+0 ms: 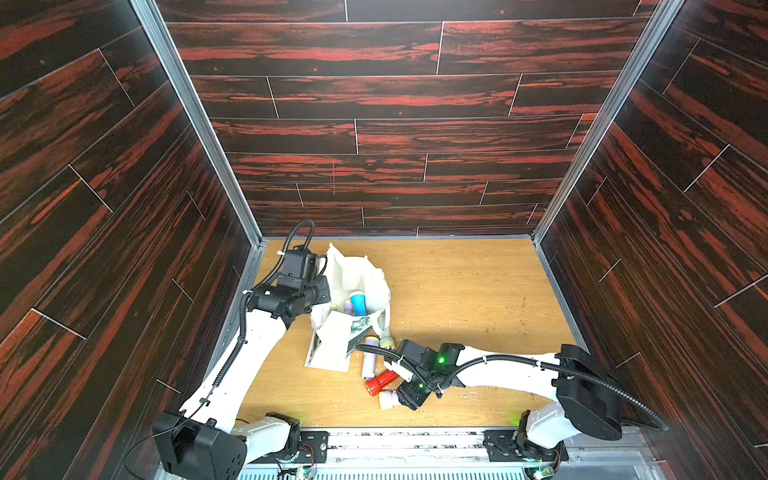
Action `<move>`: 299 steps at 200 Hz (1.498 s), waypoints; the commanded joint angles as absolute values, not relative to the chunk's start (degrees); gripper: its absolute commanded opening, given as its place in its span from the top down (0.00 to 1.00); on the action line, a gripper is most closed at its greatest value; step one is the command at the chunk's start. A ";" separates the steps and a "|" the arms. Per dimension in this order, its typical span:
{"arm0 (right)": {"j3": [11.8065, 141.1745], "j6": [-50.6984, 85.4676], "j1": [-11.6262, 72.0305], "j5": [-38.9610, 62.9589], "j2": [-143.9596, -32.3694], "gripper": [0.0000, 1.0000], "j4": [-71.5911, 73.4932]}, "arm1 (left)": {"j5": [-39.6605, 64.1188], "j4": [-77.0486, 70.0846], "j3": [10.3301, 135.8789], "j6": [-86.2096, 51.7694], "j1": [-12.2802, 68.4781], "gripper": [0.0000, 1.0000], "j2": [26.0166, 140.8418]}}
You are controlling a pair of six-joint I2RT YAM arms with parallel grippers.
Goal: Put the flashlights into the tote bags
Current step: Pick up the flashlight from the center of the board.
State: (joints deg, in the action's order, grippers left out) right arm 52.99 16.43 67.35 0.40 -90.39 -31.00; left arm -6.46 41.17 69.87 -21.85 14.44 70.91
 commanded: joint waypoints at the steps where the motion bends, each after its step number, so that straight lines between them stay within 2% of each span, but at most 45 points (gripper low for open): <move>1: 54.01 15.38 67.85 0.19 -92.53 0.38 -32.70 | -6.60 43.42 69.80 -21.54 14.50 1.00 70.66; 173: 54.68 15.81 69.98 -5.62 -97.38 0.49 -34.45 | -6.33 43.31 69.82 -21.62 14.50 1.00 70.93; 267: 54.23 15.13 70.29 -6.16 -96.18 0.62 -34.98 | -5.98 43.33 69.90 -21.62 14.50 1.00 71.10; 299: 54.44 14.87 70.31 -6.33 -94.83 0.72 -34.90 | -6.24 43.33 69.87 -21.62 14.50 1.00 71.01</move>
